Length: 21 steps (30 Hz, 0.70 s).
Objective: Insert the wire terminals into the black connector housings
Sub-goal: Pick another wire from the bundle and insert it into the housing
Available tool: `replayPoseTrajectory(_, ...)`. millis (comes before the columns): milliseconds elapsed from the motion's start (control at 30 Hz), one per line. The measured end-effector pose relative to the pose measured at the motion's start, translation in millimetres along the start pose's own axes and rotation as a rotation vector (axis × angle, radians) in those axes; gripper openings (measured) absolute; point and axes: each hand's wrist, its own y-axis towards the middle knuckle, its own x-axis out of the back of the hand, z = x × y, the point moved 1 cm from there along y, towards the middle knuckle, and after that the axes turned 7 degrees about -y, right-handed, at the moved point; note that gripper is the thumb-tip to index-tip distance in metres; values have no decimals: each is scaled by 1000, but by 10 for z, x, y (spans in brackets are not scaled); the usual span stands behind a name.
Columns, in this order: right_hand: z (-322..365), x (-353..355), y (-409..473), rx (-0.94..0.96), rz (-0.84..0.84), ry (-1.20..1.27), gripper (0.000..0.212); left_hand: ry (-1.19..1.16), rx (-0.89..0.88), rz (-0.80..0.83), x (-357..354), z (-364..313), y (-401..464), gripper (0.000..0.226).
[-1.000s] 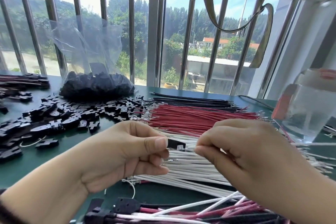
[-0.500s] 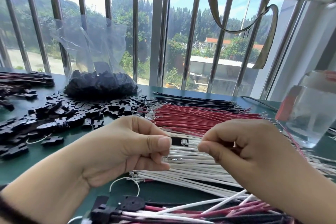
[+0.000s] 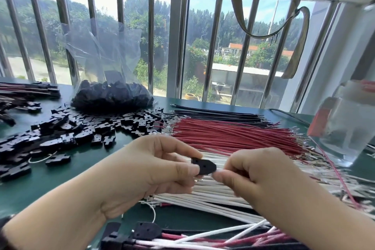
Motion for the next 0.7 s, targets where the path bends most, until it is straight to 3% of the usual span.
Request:
replayPoseTrajectory(67, 10, -33, 0, 82, -30, -106, 49, -28, 10, -33, -24, 27, 13, 30)
replayPoseTrajectory(200, 45, -45, 20, 156, 20, -26, 40, -49, 38, -49, -56, 46, 42, 31)
replayPoseTrajectory(333, 101, -26, 21, 190, -47, -44, 52, -78, 22, -26, -85, 26, 21, 26)
replayPoseTrajectory(500, 10, -107, 15, 319, -220, 5, 30, -76, 24, 5, -111, 51, 15, 24)
replayPoseTrajectory(567, -17, -93, 74, 289, -122, 67, 31, -63, 19, 1, -83, 49, 35, 24)
replayPoseTrajectory(700, -44, -14, 381, 69, 342, 161, 35, 40, 52, -79, 141, 35, 102, 32)
